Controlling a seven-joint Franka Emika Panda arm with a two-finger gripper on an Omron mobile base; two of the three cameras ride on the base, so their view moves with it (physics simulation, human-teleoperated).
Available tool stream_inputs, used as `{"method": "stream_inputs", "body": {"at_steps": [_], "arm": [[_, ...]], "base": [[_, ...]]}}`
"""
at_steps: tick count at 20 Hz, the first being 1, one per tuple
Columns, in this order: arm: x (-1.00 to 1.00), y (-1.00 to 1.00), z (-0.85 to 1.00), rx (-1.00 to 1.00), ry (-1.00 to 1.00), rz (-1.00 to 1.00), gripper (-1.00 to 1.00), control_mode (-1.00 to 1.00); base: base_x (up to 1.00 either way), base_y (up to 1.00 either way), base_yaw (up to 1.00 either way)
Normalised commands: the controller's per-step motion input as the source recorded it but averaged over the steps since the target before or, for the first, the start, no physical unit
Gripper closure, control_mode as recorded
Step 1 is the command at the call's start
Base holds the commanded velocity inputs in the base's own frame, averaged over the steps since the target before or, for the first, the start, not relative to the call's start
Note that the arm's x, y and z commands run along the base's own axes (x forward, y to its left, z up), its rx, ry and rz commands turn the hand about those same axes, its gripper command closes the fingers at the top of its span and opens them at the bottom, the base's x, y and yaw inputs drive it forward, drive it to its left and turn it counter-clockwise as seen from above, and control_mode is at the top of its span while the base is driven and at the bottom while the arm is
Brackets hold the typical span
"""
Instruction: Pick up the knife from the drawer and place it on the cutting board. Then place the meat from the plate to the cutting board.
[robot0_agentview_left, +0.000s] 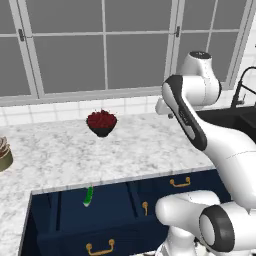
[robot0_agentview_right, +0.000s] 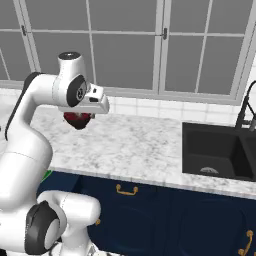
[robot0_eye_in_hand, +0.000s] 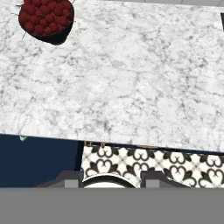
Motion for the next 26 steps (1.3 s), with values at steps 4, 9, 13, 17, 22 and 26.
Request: {"method": "stream_inputs", "body": {"at_steps": [4, 9, 13, 17, 22, 26], "arm": [[-0.01, -0.07, -0.14, 0.00, -0.01, 0.04, -1.00, 1.00], [0.00, 0.00, 0.00, 0.00, 0.00, 0.00, -1.00, 1.00], [0.00, 0.00, 0.00, 0.00, 0.00, 0.00, -1.00, 1.00], [0.00, 0.00, 0.00, 0.00, 0.00, 0.00, -1.00, 1.00], [0.00, 0.00, 0.00, 0.00, 0.00, 0.00, -1.00, 1.00], [0.00, 0.00, 0.00, 0.00, 0.00, 0.00, -1.00, 1.00]], "base": [[-0.10, -0.13, 0.07], [-0.76, -0.70, 0.59], [-0.27, -0.22, 0.69], [0.04, -0.09, 0.55], [0.09, -0.28, 0.38], [0.39, -0.05, 0.31]]}}
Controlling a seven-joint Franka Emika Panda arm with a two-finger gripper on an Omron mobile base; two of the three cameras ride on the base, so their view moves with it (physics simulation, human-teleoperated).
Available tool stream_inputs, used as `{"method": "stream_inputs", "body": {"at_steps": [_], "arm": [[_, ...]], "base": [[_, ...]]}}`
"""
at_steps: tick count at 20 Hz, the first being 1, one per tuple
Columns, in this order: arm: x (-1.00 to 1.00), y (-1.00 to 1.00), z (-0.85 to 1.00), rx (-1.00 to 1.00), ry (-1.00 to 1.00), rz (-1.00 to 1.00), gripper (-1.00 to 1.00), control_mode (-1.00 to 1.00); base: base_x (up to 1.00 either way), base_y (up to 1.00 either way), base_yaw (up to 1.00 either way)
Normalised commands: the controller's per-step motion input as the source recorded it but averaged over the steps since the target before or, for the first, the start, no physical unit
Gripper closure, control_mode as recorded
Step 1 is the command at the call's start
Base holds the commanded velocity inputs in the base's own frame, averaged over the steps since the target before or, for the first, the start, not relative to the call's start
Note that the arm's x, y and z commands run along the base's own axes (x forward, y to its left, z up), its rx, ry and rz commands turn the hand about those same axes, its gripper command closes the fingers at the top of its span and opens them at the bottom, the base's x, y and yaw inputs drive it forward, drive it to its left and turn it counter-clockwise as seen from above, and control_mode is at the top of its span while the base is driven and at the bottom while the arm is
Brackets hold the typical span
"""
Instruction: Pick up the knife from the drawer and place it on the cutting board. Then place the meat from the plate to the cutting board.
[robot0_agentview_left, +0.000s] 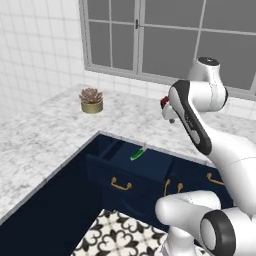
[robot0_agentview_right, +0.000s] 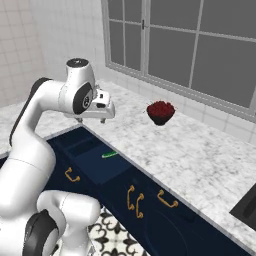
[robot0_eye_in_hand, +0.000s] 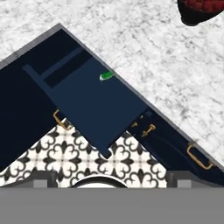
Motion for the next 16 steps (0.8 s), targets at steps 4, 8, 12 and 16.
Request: {"method": "stream_inputs", "body": {"at_steps": [4, 8, 12, 16], "arm": [[0.00, 0.00, 0.00, 0.00, 0.00, 0.00, -1.00, -1.00], [0.36, 0.12, -0.68, 0.00, 0.15, -0.01, -1.00, -1.00], [0.67, 0.63, -1.00, 0.01, 0.34, -0.01, -1.00, -1.00], [0.58, 0.37, -1.00, 0.07, 0.06, -0.12, -1.00, -1.00]], "base": [[0.01, -0.06, 0.13], [0.00, 0.00, 0.00], [0.00, 0.00, 0.00], [0.00, 0.00, 0.00]]}}
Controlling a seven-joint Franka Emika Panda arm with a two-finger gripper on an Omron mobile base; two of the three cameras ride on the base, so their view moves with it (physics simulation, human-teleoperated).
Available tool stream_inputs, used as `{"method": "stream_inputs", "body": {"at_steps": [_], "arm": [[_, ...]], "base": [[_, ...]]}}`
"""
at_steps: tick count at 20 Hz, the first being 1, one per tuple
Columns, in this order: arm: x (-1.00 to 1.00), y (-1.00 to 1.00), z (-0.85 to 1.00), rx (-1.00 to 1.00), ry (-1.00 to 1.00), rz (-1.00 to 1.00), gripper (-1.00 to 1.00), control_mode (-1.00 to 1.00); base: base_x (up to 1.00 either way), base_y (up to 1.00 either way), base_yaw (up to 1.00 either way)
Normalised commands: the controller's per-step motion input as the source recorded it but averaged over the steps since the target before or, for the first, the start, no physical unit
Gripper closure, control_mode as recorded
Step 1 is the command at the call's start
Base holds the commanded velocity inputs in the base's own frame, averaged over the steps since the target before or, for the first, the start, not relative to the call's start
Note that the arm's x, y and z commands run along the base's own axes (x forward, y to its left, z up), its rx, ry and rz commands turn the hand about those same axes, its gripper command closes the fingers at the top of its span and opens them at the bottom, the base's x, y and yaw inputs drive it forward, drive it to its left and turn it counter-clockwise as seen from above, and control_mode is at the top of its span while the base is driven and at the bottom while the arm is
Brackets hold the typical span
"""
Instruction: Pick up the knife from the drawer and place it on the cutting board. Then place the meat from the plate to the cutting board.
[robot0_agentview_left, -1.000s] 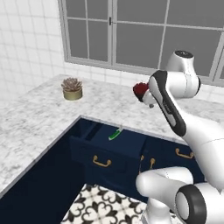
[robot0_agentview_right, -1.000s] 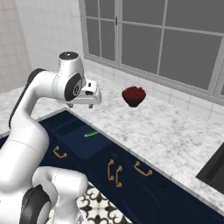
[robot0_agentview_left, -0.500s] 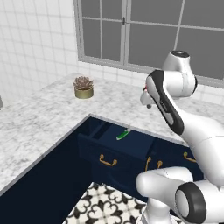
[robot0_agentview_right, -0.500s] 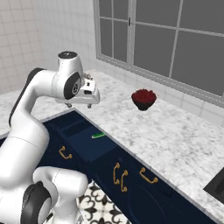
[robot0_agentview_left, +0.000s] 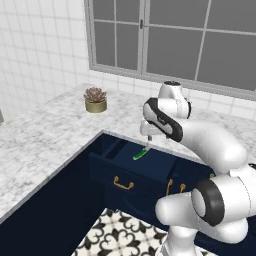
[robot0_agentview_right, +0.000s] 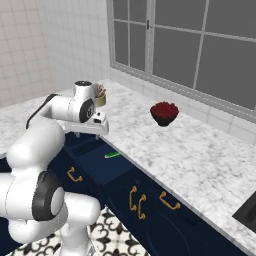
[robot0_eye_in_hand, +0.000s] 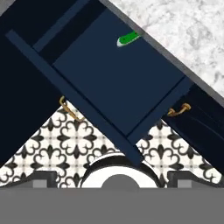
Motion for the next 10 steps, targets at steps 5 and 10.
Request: {"method": "stream_inputs", "body": {"at_steps": [5, 10], "arm": [[0.12, 0.14, -1.00, 0.02, 0.03, -0.21, -1.00, -1.00], [-0.02, 0.04, -0.95, 0.00, 0.09, -0.26, -1.00, -1.00]], "base": [[0.00, 0.00, 0.00], [0.00, 0.00, 0.00]]}}
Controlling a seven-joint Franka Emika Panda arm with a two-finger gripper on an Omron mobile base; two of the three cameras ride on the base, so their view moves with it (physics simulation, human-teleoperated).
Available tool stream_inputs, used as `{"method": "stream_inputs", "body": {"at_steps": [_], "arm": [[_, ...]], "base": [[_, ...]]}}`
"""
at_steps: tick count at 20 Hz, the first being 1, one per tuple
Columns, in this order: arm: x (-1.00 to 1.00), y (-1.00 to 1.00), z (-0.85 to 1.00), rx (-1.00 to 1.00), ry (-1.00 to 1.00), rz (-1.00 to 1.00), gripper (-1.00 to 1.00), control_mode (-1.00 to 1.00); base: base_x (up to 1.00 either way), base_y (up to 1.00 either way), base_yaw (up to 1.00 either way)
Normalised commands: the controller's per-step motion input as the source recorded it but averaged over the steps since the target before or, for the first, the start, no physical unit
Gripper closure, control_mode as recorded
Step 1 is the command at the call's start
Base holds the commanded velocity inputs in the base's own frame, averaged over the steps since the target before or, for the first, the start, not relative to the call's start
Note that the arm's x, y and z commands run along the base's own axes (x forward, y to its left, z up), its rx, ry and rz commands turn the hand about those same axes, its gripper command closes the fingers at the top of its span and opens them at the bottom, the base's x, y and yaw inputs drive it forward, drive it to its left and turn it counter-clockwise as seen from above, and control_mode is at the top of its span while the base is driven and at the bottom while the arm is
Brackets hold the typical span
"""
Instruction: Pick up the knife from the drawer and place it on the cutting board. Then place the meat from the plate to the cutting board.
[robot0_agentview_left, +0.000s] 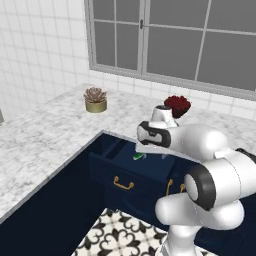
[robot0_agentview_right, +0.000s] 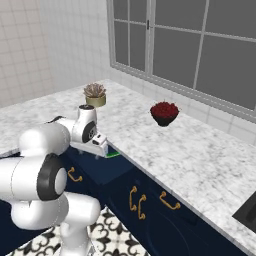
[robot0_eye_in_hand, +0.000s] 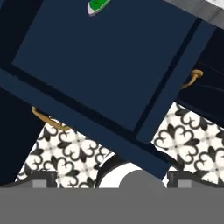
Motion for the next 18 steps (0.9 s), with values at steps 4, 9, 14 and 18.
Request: {"method": "stream_inputs", "body": {"at_steps": [4, 9, 14, 18], "arm": [[0.21, 0.13, -0.75, 0.00, 0.12, -0.30, -1.00, -1.00], [0.11, 0.24, -0.51, 0.01, 0.08, -0.30, -1.00, -1.00], [0.08, 0.15, -0.28, 0.07, 0.01, -0.31, -1.00, -1.00], [0.20, 0.14, -0.35, 0.03, 0.00, -0.25, -1.00, -1.00]], "base": [[0.00, 0.00, 0.00], [0.00, 0.00, 0.00], [0.00, 0.00, 0.00], [0.00, 0.00, 0.00]]}}
